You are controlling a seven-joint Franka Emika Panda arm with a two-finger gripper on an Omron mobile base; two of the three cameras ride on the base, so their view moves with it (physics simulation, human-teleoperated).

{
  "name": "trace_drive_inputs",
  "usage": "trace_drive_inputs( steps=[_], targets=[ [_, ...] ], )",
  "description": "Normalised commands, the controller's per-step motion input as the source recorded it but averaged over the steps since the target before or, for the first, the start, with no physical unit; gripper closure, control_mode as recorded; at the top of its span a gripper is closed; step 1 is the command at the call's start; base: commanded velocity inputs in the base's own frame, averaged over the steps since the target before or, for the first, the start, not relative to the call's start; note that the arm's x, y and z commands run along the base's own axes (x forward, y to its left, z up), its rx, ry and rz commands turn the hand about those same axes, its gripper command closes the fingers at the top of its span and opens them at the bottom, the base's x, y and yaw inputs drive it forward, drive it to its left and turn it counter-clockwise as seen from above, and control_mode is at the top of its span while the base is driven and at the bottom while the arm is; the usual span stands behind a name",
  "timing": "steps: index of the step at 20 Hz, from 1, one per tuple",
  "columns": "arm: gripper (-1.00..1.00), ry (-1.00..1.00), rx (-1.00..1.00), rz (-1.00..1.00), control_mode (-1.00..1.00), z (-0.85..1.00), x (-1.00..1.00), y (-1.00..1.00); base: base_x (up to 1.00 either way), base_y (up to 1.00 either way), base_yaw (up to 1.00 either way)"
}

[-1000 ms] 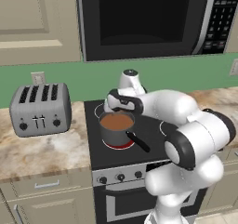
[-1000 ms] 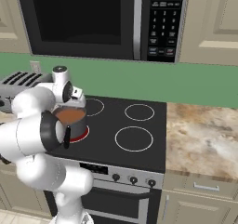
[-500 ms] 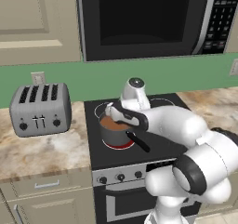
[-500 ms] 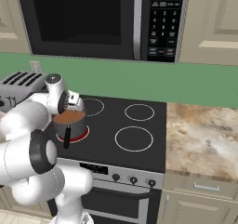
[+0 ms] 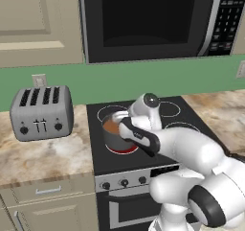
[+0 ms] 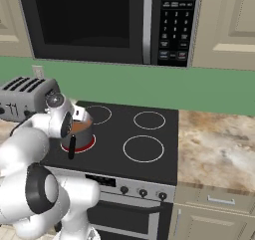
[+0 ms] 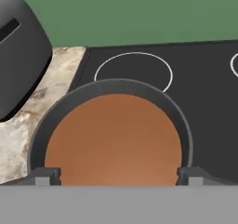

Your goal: Pick up the sugar cube(s) and place them in the saucepan with hot chocolate.

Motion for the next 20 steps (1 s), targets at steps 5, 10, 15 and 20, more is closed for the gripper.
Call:
trace_drive_inputs(
  steps=[5, 10, 15, 20],
  targets=[
    [-1.0, -0.2, 0.09, 0.0, -1.0, 0.0, -0.18, -0.24, 0.0, 0.0, 0.0],
    [-1.0, -0.17, 0.1, 0.0, -1.0, 0.05, -0.08, -0.18, 0.0, 0.0, 0.0],
    [-1.0, -0.16, 0.14, 0.0, -1.0, 0.31, -0.06, -0.05, 0.0, 0.0, 0.0],
    [-1.0, -0.07, 0.21, 0.04, -1.0, 0.59, 0.0, -0.15, 0.0, 0.0, 0.0]
  ],
)
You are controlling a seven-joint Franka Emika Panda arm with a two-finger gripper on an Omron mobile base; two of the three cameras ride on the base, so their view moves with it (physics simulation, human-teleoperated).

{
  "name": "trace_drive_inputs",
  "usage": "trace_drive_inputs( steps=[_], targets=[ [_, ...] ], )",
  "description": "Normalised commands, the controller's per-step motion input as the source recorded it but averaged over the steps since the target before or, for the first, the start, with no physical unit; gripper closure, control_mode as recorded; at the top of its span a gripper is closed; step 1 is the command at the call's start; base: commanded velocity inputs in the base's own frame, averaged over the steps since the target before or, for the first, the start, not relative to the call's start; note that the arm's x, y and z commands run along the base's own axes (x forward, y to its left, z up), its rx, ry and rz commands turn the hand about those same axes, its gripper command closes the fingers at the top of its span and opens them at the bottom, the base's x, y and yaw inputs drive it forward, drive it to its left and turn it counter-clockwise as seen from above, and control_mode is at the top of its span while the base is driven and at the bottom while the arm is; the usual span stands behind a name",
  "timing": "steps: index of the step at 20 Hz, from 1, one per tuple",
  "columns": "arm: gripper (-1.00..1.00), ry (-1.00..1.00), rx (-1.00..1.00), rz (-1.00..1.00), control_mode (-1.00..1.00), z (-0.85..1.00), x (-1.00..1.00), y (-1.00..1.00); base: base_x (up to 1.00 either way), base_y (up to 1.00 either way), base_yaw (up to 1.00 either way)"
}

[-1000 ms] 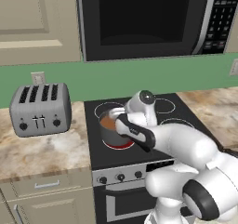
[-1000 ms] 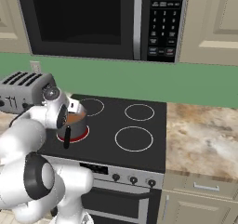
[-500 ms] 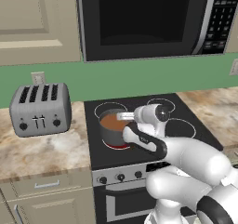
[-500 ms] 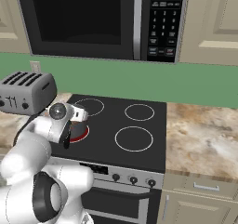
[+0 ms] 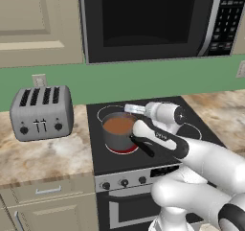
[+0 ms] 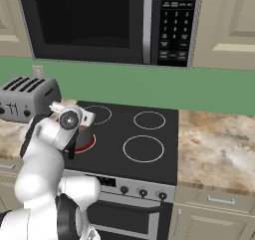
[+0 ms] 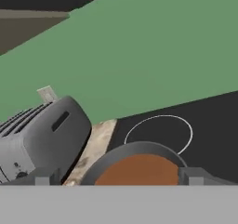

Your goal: Pick up the sugar cube(s) and place them in the saucepan with hot chocolate.

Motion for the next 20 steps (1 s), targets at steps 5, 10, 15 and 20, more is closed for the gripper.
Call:
trace_drive_inputs(
  steps=[5, 10, 15, 20],
  targets=[
    [-1.0, -0.07, 0.18, 0.01, -1.0, 0.26, -0.12, -0.18, 0.0, 0.0, 0.0],
    [-1.0, 0.0, 0.06, 0.0, -1.0, 0.0, -0.34, -0.19, 0.0, 0.0, 0.0],
    [-1.0, 0.08, 0.04, 0.04, -1.0, 0.0, -0.28, -0.44, 0.0, 0.0, 0.0],
    [-1.0, 0.16, 0.03, 0.1, -1.0, 0.04, -0.27, -0.3, 0.0, 0.0, 0.0]
  ],
)
